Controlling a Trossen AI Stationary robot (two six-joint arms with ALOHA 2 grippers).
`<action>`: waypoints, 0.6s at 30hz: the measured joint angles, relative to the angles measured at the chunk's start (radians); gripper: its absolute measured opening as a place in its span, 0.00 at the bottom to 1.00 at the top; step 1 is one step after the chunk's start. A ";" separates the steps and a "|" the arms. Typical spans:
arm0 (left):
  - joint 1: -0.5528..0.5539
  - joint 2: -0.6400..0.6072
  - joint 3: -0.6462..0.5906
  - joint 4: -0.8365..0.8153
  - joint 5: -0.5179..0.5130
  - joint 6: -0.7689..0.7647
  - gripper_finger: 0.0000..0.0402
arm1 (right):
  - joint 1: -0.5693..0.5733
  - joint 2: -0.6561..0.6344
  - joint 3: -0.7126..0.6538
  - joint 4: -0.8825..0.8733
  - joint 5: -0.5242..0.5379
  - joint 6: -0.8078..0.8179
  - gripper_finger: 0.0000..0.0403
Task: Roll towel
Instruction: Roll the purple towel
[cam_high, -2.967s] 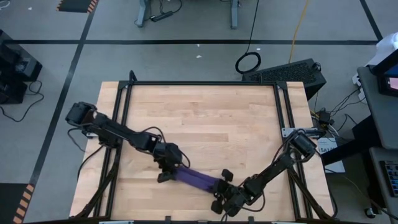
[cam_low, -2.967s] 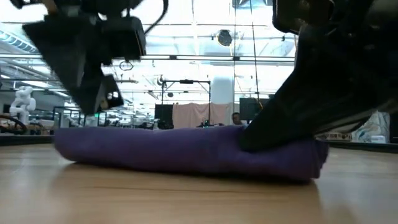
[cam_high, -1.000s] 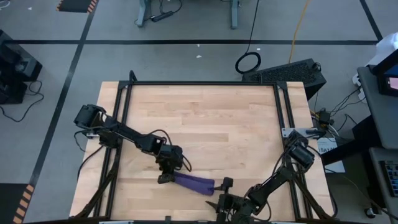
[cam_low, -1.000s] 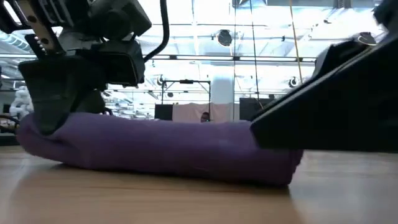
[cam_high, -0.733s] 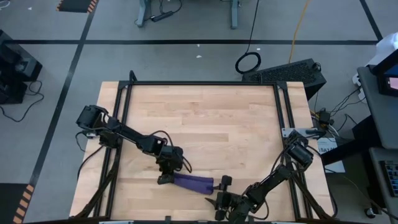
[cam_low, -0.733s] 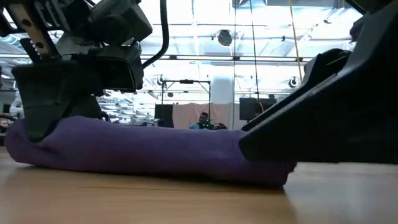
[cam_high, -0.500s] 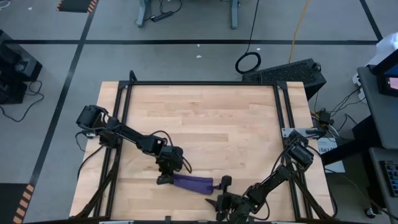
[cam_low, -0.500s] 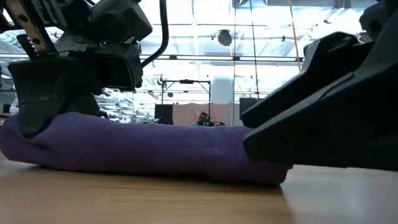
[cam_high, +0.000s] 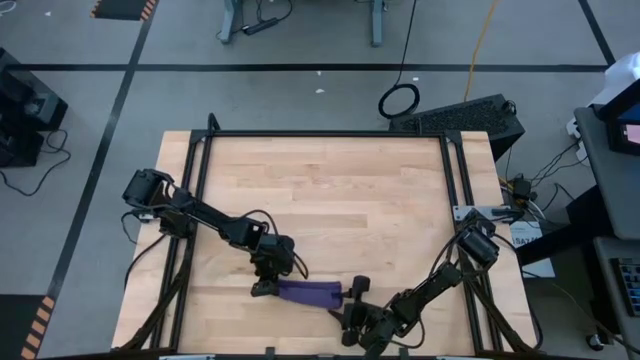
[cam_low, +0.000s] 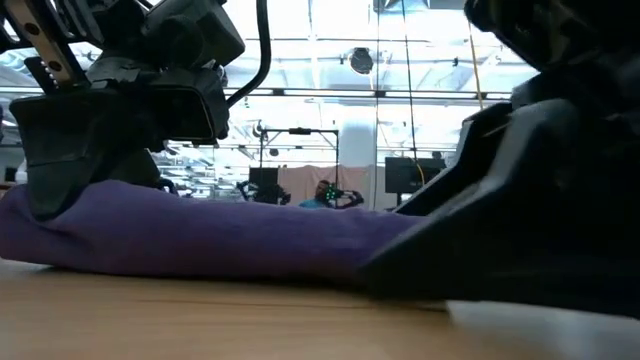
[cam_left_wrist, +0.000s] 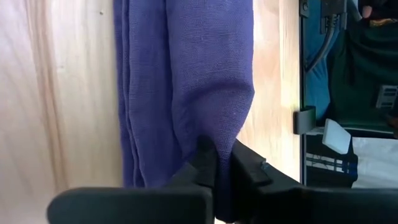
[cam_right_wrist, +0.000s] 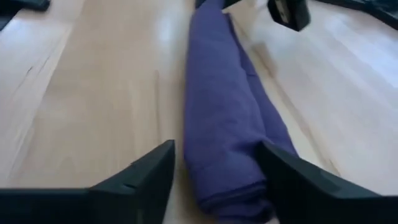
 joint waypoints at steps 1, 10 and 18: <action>0.000 0.000 0.000 0.000 0.000 0.001 0.06 | -0.003 0.000 0.000 -0.002 0.002 0.020 0.51; -0.001 0.000 0.000 0.000 0.001 0.044 0.08 | -0.029 -0.005 0.002 -0.053 -0.046 0.208 0.16; -0.010 -0.012 0.000 -0.079 -0.001 0.070 0.24 | -0.059 -0.061 0.000 -0.086 -0.220 0.330 0.05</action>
